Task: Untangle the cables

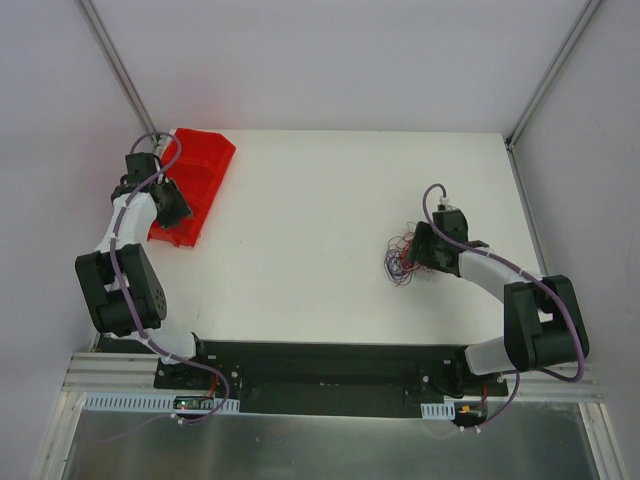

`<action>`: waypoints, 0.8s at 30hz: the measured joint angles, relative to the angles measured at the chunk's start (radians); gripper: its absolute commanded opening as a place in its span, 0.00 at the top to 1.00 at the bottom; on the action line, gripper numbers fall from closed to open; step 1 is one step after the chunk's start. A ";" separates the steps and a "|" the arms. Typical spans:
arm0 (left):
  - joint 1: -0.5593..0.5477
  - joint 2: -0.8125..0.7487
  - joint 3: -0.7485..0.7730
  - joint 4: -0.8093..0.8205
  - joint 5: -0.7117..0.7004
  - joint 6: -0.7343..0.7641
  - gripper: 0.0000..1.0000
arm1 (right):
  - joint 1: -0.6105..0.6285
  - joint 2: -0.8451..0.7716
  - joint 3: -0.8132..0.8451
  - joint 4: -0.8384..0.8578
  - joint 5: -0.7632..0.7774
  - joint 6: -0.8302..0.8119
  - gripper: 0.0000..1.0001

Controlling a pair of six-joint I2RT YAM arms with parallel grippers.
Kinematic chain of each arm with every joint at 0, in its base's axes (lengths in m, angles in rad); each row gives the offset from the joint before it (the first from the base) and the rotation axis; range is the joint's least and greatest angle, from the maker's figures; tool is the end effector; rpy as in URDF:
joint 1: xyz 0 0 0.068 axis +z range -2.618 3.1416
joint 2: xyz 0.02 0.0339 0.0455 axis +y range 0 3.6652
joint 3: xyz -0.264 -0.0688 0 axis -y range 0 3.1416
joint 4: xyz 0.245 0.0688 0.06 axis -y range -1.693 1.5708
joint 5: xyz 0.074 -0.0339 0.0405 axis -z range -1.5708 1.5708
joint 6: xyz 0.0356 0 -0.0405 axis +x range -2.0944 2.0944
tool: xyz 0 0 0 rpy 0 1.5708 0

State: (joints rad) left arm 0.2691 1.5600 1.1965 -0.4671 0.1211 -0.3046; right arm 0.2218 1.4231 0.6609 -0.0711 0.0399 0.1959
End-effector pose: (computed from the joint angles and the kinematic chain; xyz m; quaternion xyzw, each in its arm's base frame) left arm 0.3301 0.0866 0.2657 -0.2423 0.8988 -0.0628 0.3600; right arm 0.2671 0.0588 0.1677 -0.0049 0.9326 0.0565 0.3564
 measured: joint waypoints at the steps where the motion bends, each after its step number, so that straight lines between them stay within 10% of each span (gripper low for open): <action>1: -0.003 0.018 0.000 0.000 0.002 0.001 0.63 | 0.002 0.000 0.000 0.000 0.000 0.000 0.32; 24: -0.338 0.190 0.007 -0.064 -0.467 0.317 0.65 | 0.005 0.001 0.001 0.002 0.000 -0.003 0.32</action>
State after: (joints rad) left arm -0.0689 1.7504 1.2034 -0.5312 -0.3458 0.0124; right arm 0.2264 1.4242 0.6617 -0.0696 0.0399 0.1928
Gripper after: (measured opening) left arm 0.375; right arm 0.679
